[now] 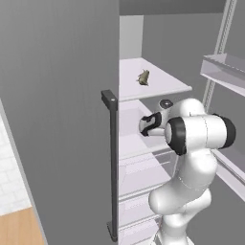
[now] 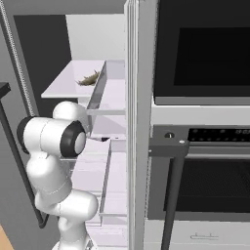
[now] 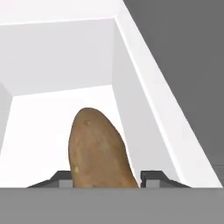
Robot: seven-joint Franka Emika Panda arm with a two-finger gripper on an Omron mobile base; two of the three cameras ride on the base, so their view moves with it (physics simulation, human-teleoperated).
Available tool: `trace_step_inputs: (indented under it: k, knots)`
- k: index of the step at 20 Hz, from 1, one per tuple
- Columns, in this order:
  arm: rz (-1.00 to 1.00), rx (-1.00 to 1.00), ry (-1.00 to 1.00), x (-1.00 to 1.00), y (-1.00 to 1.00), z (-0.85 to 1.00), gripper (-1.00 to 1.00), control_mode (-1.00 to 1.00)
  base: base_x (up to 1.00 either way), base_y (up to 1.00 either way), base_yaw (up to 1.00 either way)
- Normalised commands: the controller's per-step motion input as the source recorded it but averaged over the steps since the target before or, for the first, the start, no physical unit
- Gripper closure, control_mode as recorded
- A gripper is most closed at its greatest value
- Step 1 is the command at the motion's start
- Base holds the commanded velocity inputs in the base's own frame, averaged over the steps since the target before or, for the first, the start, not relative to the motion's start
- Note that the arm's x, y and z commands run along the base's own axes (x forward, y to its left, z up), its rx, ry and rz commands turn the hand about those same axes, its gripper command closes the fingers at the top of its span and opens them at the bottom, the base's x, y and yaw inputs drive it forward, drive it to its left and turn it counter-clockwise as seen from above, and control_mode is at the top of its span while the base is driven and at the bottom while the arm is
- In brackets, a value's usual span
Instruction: Place one sweet potato and one fish in each tupperware on the nearby counter, to pack two identical lunches.
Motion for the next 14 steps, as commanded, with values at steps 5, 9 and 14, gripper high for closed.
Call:
trace_step_inputs:
  k: [5,9,14]
  knots:
    - [0.00,0.00,-0.14,-0.68,0.36,0.97,1.00,-1.00,0.00,0.00,0.00]
    - [0.00,0.00,-0.02,-0.95,0.31,1.00,1.00,-1.00,0.00,0.00,0.00]
    - [0.00,0.00,0.01,-1.00,0.21,1.00,1.00,-1.00,0.00,0.00,0.00]
